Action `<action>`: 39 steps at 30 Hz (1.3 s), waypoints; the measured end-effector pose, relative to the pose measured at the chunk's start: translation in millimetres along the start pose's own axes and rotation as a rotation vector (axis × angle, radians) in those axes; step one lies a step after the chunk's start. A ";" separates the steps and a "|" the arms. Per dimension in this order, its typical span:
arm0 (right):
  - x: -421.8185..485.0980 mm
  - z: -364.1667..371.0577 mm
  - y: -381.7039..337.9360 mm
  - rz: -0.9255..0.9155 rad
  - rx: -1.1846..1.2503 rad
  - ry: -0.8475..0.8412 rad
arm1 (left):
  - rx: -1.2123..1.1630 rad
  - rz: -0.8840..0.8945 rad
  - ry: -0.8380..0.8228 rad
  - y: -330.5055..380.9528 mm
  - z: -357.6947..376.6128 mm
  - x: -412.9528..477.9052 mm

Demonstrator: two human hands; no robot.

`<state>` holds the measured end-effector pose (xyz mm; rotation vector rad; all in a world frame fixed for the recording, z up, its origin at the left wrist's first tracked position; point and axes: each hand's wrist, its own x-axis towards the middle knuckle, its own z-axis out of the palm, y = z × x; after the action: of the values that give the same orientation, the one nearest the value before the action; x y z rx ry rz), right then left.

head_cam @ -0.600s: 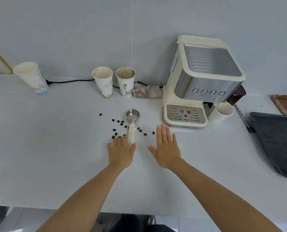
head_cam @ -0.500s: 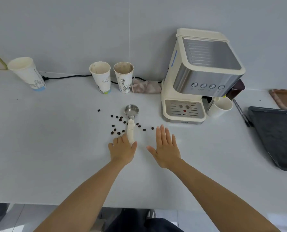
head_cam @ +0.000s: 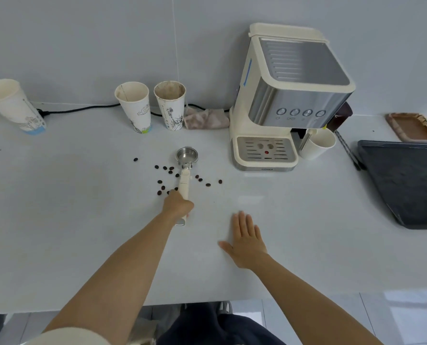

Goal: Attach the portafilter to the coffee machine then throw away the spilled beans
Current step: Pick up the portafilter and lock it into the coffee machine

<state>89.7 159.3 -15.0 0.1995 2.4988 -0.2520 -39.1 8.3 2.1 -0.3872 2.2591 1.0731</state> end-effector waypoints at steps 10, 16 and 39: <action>2.0 6.5 3.4 -0.005 -0.010 0.001 | 0.004 0.031 -0.153 -0.8 -33.1 3.9; 7.5 -9.0 5.3 -0.011 0.103 -0.008 | 0.233 0.135 -0.216 11.2 -44.3 -7.9; 11.9 -286.5 73.0 0.057 -0.077 0.713 | 0.543 0.495 -0.355 146.6 -28.9 -5.1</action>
<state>-66.7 295.9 195.8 0.3811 3.1927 -0.0604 -118.7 78.4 107.6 0.5660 2.2421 0.6278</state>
